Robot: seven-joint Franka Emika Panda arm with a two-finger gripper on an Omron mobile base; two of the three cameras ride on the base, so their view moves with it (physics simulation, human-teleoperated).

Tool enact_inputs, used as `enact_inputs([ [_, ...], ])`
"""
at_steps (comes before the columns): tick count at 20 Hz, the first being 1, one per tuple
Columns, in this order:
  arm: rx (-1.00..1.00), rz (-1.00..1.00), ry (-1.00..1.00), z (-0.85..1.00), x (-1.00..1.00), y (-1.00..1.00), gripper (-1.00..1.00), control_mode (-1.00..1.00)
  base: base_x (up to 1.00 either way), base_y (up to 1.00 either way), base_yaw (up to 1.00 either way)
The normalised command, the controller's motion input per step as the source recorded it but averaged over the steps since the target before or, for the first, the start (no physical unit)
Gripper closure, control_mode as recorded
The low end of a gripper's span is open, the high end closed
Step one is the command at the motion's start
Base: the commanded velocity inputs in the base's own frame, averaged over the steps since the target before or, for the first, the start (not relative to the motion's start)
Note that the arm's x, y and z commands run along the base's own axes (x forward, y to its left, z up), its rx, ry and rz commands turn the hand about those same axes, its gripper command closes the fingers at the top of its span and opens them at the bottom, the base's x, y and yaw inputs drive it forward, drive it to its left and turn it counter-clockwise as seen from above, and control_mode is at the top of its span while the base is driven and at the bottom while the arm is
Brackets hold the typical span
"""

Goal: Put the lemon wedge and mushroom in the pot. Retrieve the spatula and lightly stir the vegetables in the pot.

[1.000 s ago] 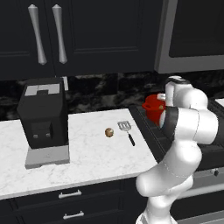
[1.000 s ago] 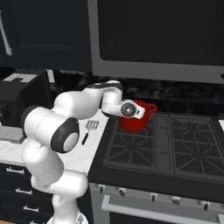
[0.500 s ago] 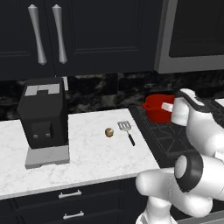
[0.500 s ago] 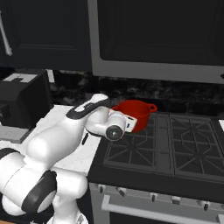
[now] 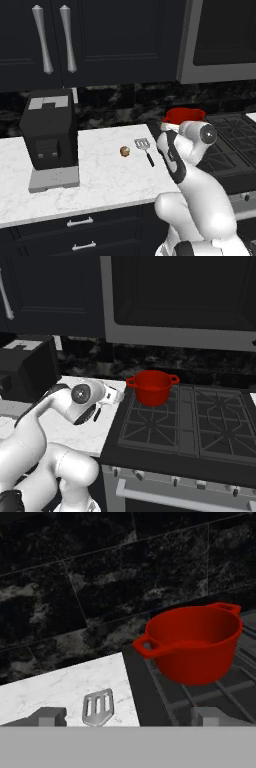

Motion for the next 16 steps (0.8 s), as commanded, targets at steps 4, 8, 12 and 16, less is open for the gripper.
enact_inputs([
  [4,0.00,0.00,0.42,0.85,-0.15,0.67,-1.00,-1.00,0.00,0.00,0.00],
  [8,-0.04,0.00,0.42,0.48,-0.04,0.66,-1.00,-1.00,0.00,0.00,0.00],
  [12,-0.12,0.00,0.25,-0.33,-0.01,0.68,-1.00,-1.00,0.00,0.00,0.00],
  [16,-0.01,0.00,0.16,-0.81,-0.04,0.64,-1.00,-1.00,0.00,0.00,0.00],
])
